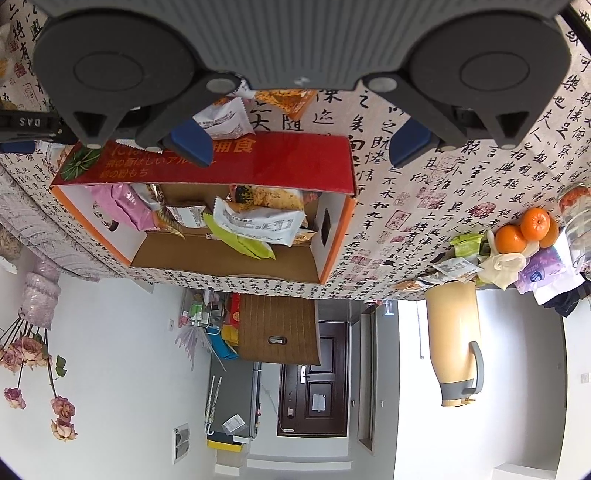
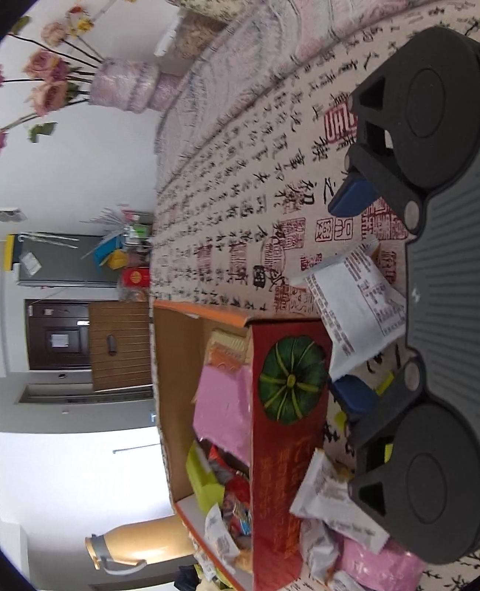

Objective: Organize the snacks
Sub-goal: 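Grasp a white snack packet with the right gripper, then grasp a biscuit packet by its corner with the left gripper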

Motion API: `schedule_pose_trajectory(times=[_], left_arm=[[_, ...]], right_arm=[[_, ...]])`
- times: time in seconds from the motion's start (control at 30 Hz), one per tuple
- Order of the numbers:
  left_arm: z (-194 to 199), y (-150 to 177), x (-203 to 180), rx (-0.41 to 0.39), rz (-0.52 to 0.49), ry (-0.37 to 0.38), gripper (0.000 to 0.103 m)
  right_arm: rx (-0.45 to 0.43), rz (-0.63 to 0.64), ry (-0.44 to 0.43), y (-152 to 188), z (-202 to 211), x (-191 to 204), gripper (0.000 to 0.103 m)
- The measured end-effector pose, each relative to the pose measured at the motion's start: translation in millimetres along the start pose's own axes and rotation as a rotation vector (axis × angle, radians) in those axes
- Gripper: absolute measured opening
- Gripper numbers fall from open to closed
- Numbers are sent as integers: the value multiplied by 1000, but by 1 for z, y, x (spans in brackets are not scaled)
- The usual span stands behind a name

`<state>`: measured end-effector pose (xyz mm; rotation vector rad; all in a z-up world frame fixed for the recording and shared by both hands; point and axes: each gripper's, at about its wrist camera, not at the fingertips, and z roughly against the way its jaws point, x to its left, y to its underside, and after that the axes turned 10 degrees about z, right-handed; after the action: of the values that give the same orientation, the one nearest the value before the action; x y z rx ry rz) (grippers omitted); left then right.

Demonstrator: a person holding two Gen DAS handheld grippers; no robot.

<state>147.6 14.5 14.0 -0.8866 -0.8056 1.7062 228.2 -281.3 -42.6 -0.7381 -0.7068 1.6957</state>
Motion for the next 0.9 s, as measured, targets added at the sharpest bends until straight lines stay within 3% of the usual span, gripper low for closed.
schedule_pose_trajectory(times=[0.13,0.17,0.33,0.43,0.9], left_arm=[[0,0,1,3,2,-11,103],[0,1,2,4,2,-12,103],[-2,3,1,14,-1,-14,103],[-3,4,1,20,-1,-16,103],[-16,28,9,140,-36,-12,103]], right_arm=[[24,-29,-36,1,-9,-5,54],[21,-28,-32,1,-8,-5,51],[1,-26,-29,4,-4,-4,46],[-31,-20,-17,4,4,-3,37],[-192,-37,-4,19,69,8,35]])
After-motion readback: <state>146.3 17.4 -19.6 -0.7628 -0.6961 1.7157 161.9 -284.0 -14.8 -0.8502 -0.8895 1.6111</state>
